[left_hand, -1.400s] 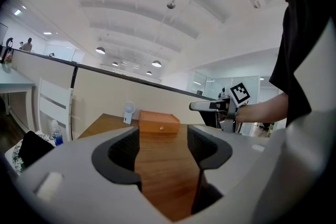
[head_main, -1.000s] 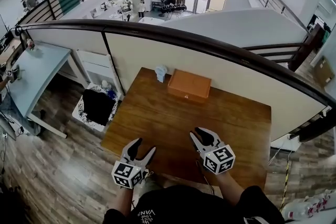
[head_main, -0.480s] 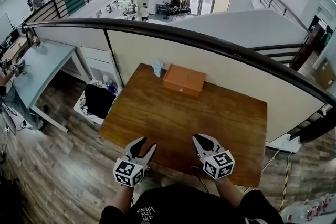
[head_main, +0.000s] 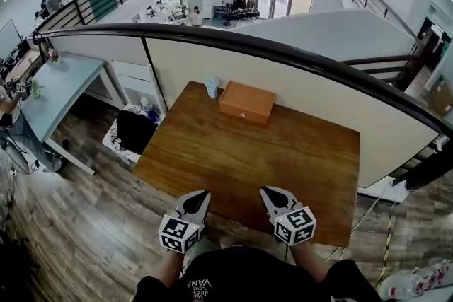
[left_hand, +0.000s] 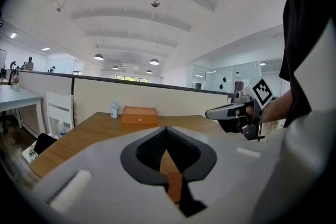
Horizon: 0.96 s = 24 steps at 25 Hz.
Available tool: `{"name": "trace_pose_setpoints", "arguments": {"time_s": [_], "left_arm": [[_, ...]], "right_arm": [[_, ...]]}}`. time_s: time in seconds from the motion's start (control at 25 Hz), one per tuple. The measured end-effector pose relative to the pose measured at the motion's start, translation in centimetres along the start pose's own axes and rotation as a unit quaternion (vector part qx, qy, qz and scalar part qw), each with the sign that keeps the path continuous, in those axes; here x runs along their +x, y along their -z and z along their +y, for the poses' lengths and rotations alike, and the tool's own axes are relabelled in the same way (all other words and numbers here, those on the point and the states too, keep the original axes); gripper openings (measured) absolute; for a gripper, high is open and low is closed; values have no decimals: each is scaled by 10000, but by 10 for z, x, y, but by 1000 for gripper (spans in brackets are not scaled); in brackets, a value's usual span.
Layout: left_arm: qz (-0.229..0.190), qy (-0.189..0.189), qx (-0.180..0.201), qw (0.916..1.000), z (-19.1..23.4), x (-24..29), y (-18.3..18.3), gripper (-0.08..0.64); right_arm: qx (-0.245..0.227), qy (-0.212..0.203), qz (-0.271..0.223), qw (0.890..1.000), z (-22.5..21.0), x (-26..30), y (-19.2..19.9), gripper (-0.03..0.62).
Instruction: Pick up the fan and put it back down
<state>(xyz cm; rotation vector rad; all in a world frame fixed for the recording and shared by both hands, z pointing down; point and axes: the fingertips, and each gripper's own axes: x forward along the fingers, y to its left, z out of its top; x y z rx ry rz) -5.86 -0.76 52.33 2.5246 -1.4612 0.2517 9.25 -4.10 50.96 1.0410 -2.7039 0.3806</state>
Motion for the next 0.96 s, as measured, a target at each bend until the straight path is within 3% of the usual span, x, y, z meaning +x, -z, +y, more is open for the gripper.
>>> {"name": "trace_pose_setpoints", "arguments": {"time_s": [0.96], "left_arm": [[38,-70,-133,9999,6,-18,8,11]], "right_arm": [[9,-1,96,10000,19,5,11,11]]}}
